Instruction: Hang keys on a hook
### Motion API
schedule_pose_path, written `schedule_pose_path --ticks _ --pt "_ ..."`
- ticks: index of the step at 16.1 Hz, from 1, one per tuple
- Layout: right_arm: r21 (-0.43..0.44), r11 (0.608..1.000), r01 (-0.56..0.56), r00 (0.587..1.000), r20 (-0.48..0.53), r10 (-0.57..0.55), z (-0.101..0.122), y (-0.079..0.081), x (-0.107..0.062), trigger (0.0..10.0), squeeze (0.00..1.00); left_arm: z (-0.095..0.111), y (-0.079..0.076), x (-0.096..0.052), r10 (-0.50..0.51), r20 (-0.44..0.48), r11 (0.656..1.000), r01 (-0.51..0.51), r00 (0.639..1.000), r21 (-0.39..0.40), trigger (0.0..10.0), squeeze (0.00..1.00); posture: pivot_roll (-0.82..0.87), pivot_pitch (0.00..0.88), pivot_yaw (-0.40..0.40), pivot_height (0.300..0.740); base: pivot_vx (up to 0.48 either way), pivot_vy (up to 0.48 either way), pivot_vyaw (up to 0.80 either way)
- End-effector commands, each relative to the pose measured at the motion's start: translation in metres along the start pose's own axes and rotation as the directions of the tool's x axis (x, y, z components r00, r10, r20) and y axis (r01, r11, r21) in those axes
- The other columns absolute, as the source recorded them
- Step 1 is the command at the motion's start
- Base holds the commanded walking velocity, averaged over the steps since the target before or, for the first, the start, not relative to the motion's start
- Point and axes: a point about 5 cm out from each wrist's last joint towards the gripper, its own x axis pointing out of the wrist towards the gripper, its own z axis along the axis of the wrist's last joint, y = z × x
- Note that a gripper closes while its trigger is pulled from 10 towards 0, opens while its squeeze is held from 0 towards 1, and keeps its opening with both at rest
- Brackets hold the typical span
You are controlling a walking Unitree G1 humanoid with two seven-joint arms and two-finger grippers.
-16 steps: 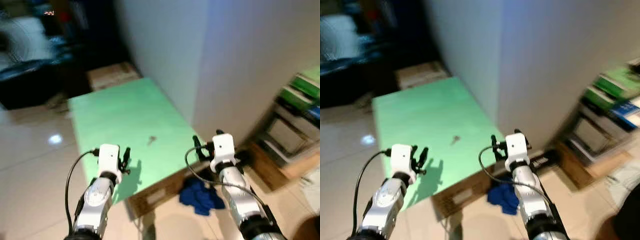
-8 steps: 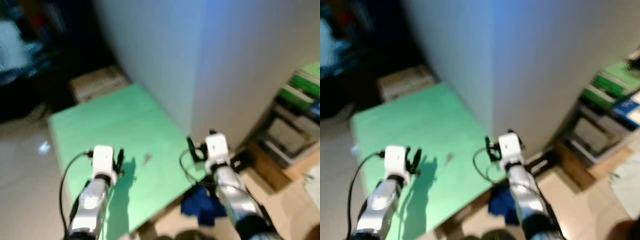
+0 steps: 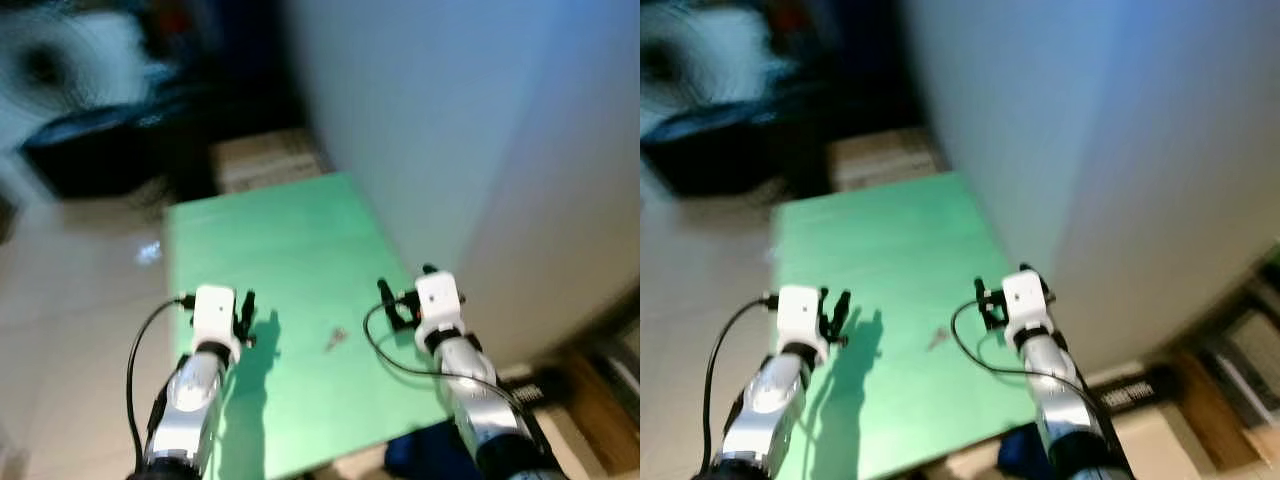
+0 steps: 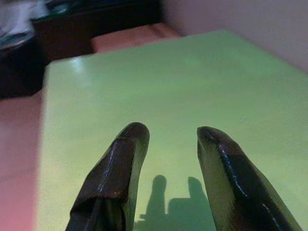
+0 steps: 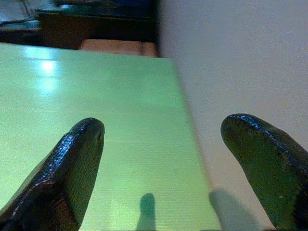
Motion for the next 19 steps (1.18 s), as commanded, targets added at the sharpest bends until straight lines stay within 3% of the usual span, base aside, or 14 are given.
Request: schedule_pose_path --ticks 1,8,12,16,19 --pt "0.007 1.000 0.023 1.000 -0.014 -0.023 -0.002 -0.005 -0.002 10.0 0.00 -0.002 -0.003 -0.001 -0.011 -0.014 1.000 0.011 1.000 0.010 10.0 0.00 -0.11 0.000 0.079 0.740 0.000 0.000 0.69" --pt "-0.023 1.000 0.000 0.999 -0.043 -0.001 -0.002 -0.009 0.002 10.0 0.00 0.003 0.001 -0.002 -0.009 -0.004 0.999 0.009 1.000 0.035 10.0 0.00 -0.10 0.000 0.083 0.740 0.000 0.000 0.06" --pt "-0.109 0.987 -0.116 0.988 -0.114 0.104 -0.007 -0.017 0.003 10.0 0.00 0.009 0.005 -0.010 0.004 0.020 0.998 -0.005 1.000 0.056 10.0 0.00 -0.08 0.000 0.063 0.740 0.000 0.000 0.00" --pt "-0.157 0.963 -0.218 0.961 -0.208 0.183 -0.015 -0.009 0.010 10.0 0.00 0.017 0.014 -0.025 0.037 0.032 0.996 -0.039 0.999 0.076 10.0 0.00 0.00 0.014 0.042 0.740 0.000 0.000 0.00" --pt "-0.154 0.948 -0.280 0.949 -0.192 0.249 -0.011 0.001 0.013 10.0 0.00 0.017 0.011 -0.034 0.009 0.025 0.998 -0.010 1.000 0.066 10.0 0.00 0.02 0.020 0.028 0.740 0.000 0.000 0.00"
